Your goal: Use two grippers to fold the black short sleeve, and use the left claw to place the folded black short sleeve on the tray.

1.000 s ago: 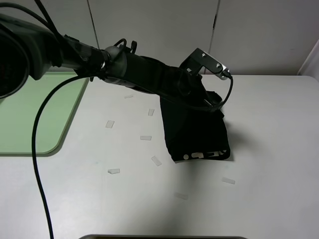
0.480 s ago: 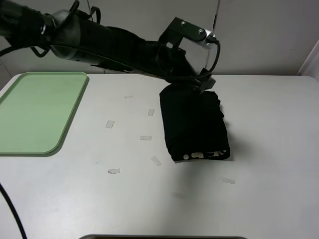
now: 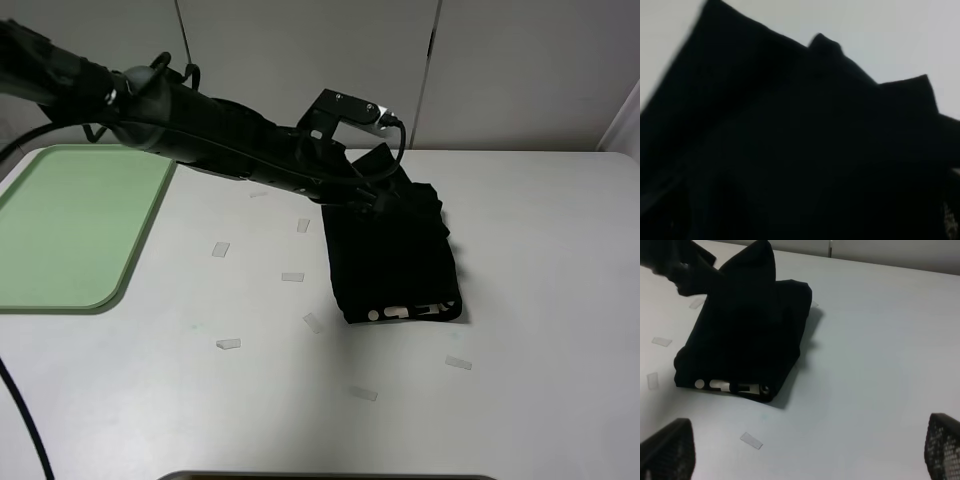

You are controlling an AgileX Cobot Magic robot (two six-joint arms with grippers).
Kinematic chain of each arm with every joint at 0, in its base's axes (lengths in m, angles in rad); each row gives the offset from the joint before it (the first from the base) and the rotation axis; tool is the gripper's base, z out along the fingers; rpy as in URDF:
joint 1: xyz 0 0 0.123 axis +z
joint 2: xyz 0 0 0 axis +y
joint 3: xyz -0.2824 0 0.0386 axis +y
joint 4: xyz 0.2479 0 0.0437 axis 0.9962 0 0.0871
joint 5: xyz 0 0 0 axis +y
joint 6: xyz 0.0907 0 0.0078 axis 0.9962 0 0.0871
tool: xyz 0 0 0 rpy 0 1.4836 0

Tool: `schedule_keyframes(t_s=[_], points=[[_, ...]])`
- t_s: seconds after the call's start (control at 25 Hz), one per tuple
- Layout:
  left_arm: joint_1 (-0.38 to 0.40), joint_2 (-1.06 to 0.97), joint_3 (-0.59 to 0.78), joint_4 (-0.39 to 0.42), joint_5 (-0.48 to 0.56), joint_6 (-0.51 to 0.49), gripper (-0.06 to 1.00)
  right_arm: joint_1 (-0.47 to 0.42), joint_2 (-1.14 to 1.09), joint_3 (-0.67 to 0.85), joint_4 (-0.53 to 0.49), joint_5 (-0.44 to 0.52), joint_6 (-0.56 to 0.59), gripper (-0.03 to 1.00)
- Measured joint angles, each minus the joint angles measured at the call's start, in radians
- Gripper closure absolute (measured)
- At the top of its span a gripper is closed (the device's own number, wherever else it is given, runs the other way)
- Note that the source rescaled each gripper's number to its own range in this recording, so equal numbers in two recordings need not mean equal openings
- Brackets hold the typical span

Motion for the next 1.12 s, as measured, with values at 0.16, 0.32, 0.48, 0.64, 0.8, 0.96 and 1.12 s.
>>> schedule_keyframes(t_s=[0.16,0.32,0.48,0.64,0.8,0.96,1.12], points=[[-0.026,0.072,-0.067,0.000,0.010,-0.006,-0.06,0.000,0.000,0.000,0.000,0.000,0.000,-0.03],[-0.045,0.146,-0.142,0.000,0.016,-0.006,-0.06,0.000,0.000,0.000,0.000,0.000,0.000,-0.03],[-0.066,0.215,-0.214,0.000,0.015,-0.003,-0.06,0.000,0.000,0.000,0.000,0.000,0.000,-0.03],[-0.095,0.265,-0.268,0.000,0.009,0.008,-0.06,0.000,0.000,0.000,0.000,0.000,0.000,-0.03],[-0.111,0.286,-0.286,0.000,0.005,0.015,-0.06,0.000,0.000,0.000,0.000,0.000,0.000,-0.03],[-0.111,0.285,-0.286,-0.002,0.004,0.017,-0.06,0.000,0.000,0.000,0.000,0.000,0.000,-0.03],[-0.110,0.263,-0.285,-0.002,0.001,-0.001,-0.06,0.000,0.000,0.000,0.000,0.000,0.000,-0.03]])
